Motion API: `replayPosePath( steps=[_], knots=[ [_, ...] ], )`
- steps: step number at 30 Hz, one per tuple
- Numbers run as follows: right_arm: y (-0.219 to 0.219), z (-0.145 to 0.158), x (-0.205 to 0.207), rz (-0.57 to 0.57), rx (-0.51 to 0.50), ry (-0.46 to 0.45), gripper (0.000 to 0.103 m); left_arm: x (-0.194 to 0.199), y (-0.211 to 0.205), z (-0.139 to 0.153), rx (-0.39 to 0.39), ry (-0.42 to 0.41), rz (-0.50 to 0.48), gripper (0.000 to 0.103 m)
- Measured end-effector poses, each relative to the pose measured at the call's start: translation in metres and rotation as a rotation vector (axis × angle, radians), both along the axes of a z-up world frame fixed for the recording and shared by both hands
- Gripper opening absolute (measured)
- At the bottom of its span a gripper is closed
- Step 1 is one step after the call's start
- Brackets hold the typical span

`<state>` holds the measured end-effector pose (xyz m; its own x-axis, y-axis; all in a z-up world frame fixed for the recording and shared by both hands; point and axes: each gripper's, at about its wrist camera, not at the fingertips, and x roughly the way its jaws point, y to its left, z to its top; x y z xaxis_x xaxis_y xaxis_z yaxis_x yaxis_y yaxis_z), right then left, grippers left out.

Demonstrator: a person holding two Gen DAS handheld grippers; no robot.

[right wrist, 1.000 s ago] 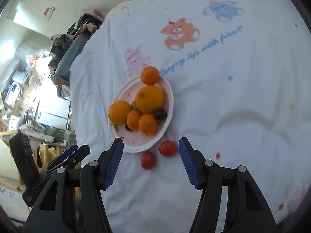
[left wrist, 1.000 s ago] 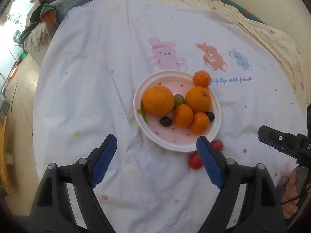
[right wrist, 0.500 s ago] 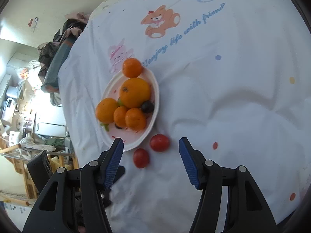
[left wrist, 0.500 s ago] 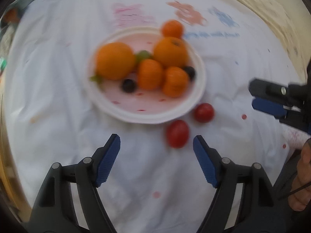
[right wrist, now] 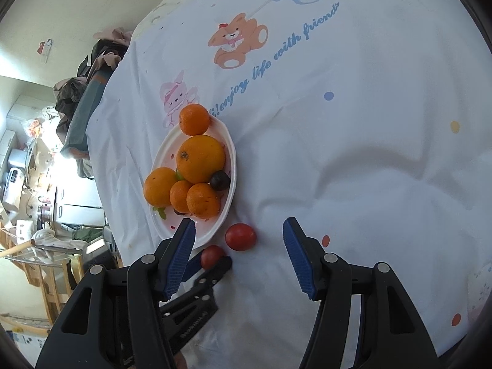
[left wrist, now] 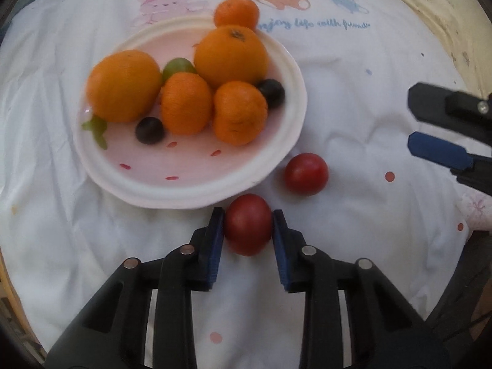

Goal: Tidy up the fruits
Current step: 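Grasp a red tomato with the left tool, then grasp the other red tomato with the right tool while the left tool holds its tomato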

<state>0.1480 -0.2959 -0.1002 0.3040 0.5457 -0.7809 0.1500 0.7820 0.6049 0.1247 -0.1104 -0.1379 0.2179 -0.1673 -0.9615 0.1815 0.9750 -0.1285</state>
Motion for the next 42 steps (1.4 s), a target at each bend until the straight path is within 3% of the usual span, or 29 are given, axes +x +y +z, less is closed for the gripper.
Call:
replayPosePath(
  steps=[7, 22, 35, 42],
  knots=[
    [0.000, 0.002, -0.002, -0.007, -0.005, -0.006, 0.063, -0.018, 0.023, 0.031, -0.003, -0.006, 0.048, 0.026],
    [0.013, 0.007, -0.006, 0.032, -0.012, -0.023, 0.063, -0.049, 0.074, 0.103, -0.029, -0.136, 0.128, 0.026],
    [0.032, -0.013, -0.006, 0.101, -0.086, 0.024, 0.063, -0.044, 0.101, 0.088, -0.012, -0.143, 0.212, 0.026],
    [0.065, -0.029, 0.001, 0.215, -0.245, 0.020, 0.063, -0.037, 0.112, 0.084, -0.063, -0.115, 0.274, 0.026]
  ],
)
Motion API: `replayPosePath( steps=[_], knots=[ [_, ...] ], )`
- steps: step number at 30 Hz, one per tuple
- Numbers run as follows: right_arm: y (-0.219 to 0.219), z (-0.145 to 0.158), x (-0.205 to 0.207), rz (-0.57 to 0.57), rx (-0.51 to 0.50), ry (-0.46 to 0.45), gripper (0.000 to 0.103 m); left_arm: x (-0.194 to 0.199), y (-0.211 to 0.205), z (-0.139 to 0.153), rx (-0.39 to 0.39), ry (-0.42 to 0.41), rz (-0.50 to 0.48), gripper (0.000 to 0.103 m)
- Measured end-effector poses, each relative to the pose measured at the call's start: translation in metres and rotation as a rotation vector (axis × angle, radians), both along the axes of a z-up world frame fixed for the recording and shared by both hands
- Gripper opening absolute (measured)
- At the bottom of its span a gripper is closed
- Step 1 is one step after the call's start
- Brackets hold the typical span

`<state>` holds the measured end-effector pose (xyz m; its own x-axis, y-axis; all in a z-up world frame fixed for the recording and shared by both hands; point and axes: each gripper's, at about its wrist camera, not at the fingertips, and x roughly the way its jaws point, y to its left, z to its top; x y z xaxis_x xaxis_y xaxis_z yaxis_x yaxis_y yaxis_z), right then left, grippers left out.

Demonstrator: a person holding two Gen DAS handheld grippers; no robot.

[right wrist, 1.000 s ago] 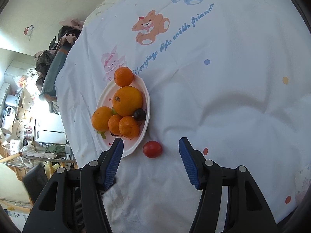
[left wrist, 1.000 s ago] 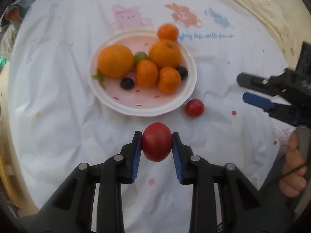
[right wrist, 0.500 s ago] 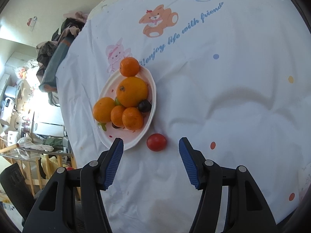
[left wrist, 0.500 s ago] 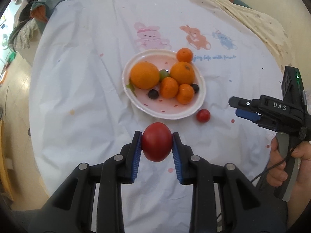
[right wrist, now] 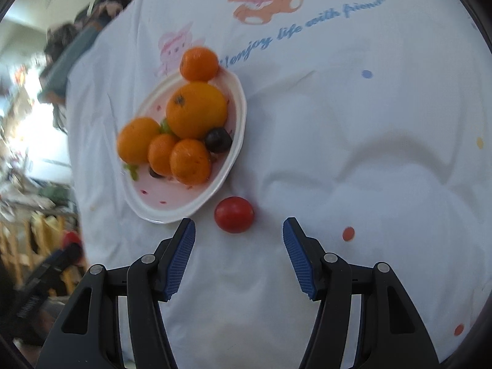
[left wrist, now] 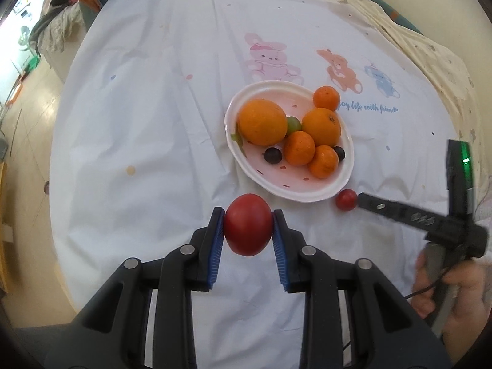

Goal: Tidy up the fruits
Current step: 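Grasp the other red tomato with the right tool while the left tool holds its tomato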

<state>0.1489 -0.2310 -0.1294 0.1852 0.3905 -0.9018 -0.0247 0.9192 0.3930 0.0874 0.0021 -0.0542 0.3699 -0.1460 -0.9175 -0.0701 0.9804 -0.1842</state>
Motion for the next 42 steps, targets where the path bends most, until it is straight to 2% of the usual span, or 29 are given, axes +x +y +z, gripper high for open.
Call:
replayPosePath(
  steps=[4, 9, 11, 13, 14, 21, 28, 32, 42],
  knots=[
    [0.025, -0.009, 0.005, 0.109, -0.153, -0.040, 0.061, 0.000, -0.001, 0.002, -0.001, -0.010, -0.007, 0.026],
    [0.048, -0.014, 0.002, 0.204, -0.259, -0.101, 0.060, 0.001, -0.004, 0.001, 0.011, -0.013, -0.017, 0.026],
    [0.051, -0.015, 0.003, 0.213, -0.276, -0.121, 0.049, 0.001, -0.004, -0.001, 0.010, -0.005, -0.014, 0.026],
    [0.048, -0.016, 0.005, 0.207, -0.265, -0.113, 0.037, 0.001, -0.004, -0.004, 0.014, 0.002, -0.011, 0.026],
    [0.045, -0.017, 0.005, 0.202, -0.257, -0.109, 0.035, 0.001, -0.004, -0.005, 0.019, 0.003, -0.010, 0.026],
    [0.026, -0.010, 0.001, 0.160, -0.194, -0.081, 0.035, 0.001, -0.004, -0.007, 0.056, -0.011, -0.005, 0.026],
    [0.007, 0.016, -0.016, 0.111, -0.133, -0.097, 0.035, 0.001, -0.006, -0.009, 0.101, -0.035, -0.012, 0.026],
    [0.005, 0.037, -0.023, 0.120, -0.144, -0.148, 0.035, -0.001, -0.001, -0.006, 0.086, -0.054, 0.004, 0.026],
    [-0.011, 0.091, -0.023, 0.054, -0.057, -0.334, 0.035, 0.001, 0.015, 0.025, 0.099, -0.155, 0.065, 0.026]
  ],
)
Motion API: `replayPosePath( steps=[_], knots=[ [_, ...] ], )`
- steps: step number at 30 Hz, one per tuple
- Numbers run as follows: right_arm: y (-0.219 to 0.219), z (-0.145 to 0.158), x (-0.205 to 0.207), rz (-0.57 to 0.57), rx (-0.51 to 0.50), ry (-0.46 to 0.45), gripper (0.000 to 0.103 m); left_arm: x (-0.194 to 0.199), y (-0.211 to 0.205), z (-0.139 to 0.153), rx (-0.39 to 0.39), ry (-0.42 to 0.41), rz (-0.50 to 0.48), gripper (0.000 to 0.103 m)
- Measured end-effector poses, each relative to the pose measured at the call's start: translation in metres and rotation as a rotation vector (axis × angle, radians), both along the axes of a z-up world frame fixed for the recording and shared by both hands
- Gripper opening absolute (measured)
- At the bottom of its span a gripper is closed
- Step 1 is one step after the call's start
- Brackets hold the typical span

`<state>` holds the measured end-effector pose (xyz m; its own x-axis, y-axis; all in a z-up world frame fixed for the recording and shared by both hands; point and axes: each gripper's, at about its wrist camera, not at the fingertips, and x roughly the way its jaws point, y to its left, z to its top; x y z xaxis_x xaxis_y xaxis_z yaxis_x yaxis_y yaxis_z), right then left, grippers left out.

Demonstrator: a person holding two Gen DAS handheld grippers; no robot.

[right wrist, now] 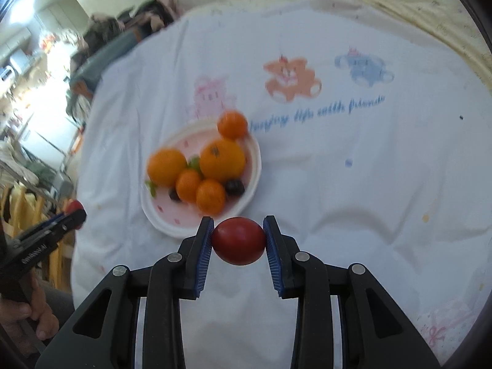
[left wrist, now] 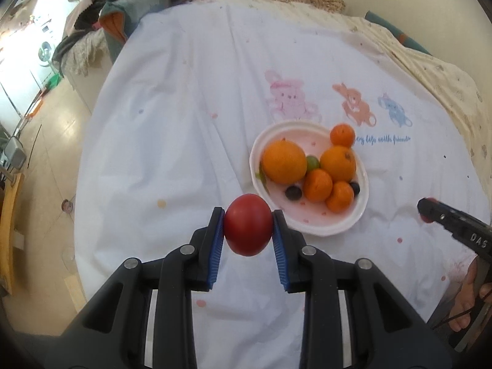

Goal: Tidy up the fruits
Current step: 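Grasp the other red tomato with the right tool while the left tool holds its tomato, then lower both tomatoes onto the plate and open both tools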

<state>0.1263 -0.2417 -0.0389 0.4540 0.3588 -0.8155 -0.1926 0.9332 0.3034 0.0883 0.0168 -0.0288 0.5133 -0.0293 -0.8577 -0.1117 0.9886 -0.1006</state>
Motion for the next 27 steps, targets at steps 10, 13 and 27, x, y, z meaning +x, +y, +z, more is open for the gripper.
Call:
replayPosePath(
  steps=[10, 13, 27],
  knots=[
    [0.001, 0.021, 0.036, -0.007, 0.070, -0.126, 0.035, 0.033, -0.007, 0.026, -0.017, -0.063, -0.045, 0.026],
    [0.004, 0.016, 0.053, 0.002, 0.077, -0.119, 0.035, 0.049, -0.014, 0.019, 0.009, -0.047, -0.057, 0.026],
    [0.018, -0.037, 0.113, 0.040, 0.122, 0.033, 0.035, 0.086, -0.039, -0.059, -0.003, 0.133, -0.109, 0.027]
  ],
)
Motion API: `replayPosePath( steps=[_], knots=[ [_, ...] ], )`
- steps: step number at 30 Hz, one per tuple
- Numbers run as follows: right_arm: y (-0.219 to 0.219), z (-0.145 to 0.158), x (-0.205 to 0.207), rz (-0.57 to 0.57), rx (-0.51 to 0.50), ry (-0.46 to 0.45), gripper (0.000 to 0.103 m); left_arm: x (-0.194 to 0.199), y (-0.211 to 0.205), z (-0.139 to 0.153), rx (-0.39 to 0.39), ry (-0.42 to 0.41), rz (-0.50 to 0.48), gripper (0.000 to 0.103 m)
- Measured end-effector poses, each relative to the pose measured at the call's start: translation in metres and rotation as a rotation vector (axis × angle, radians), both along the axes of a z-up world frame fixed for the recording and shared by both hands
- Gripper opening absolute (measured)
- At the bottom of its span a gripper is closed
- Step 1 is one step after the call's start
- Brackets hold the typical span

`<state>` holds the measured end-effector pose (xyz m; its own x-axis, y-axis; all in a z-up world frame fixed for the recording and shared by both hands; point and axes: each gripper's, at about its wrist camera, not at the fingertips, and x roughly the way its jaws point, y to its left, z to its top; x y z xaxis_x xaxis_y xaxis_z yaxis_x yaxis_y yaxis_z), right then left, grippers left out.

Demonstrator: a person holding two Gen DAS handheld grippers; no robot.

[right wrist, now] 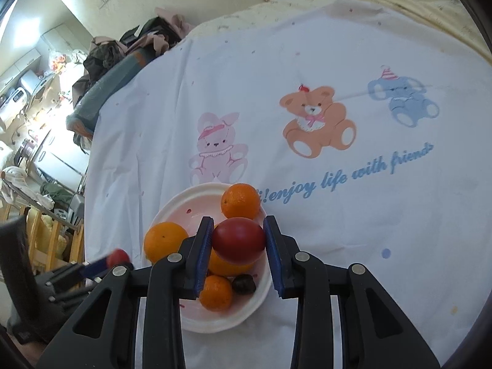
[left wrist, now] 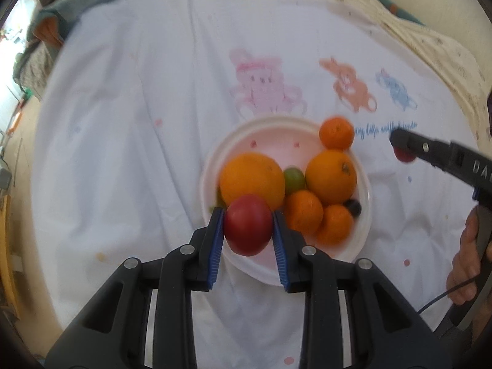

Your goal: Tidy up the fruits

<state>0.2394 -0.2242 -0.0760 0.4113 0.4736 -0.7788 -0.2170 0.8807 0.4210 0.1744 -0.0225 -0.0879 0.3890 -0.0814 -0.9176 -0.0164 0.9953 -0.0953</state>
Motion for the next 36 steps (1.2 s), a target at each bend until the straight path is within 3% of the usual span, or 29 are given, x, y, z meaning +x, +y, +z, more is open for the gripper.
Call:
replayPosePath(
  steps=[11, 12, 13, 14, 15, 17, 18, 23, 27, 32, 36],
  knots=[
    [0.046, -0.023, 0.005, 0.138, 0.082, 0.086, 0.037, 0.001, -0.011, -0.018, -0.007, 0.042, -0.045, 0.027],
    [0.048, -0.024, 0.005, 0.142, 0.095, 0.090, 0.040, 0.002, -0.011, -0.018, -0.010, 0.049, -0.044, 0.027],
    [0.049, -0.023, 0.005, 0.142, 0.096, 0.087, 0.051, 0.003, -0.011, -0.018, -0.018, 0.061, -0.046, 0.028],
    [0.049, -0.022, 0.004, 0.137, 0.099, 0.081, 0.058, 0.004, -0.011, -0.019, -0.024, 0.073, -0.048, 0.038],
    [0.047, -0.020, 0.003, 0.131, 0.106, 0.070, 0.065, 0.004, -0.011, -0.019, -0.029, 0.077, -0.049, 0.059],
    [0.045, -0.017, 0.003, 0.127, 0.111, 0.063, 0.066, 0.003, -0.011, -0.014, -0.024, 0.054, -0.040, 0.085],
    [0.043, -0.015, 0.003, 0.123, 0.116, 0.062, 0.066, 0.001, -0.011, -0.011, -0.010, 0.035, -0.038, 0.089],
    [0.032, -0.005, -0.001, 0.088, 0.112, 0.021, 0.075, -0.002, -0.014, -0.001, 0.026, -0.001, -0.045, 0.089],
    [0.025, 0.011, -0.015, 0.064, 0.085, -0.023, 0.091, -0.011, -0.010, 0.020, 0.056, -0.081, -0.020, 0.089],
    [0.020, 0.037, -0.038, 0.060, 0.048, -0.092, 0.095, -0.026, -0.004, 0.048, 0.066, -0.165, 0.014, 0.089],
    [0.009, 0.043, -0.059, 0.029, 0.033, -0.094, 0.099, -0.043, 0.007, 0.074, 0.059, -0.222, 0.038, 0.092]
  ],
)
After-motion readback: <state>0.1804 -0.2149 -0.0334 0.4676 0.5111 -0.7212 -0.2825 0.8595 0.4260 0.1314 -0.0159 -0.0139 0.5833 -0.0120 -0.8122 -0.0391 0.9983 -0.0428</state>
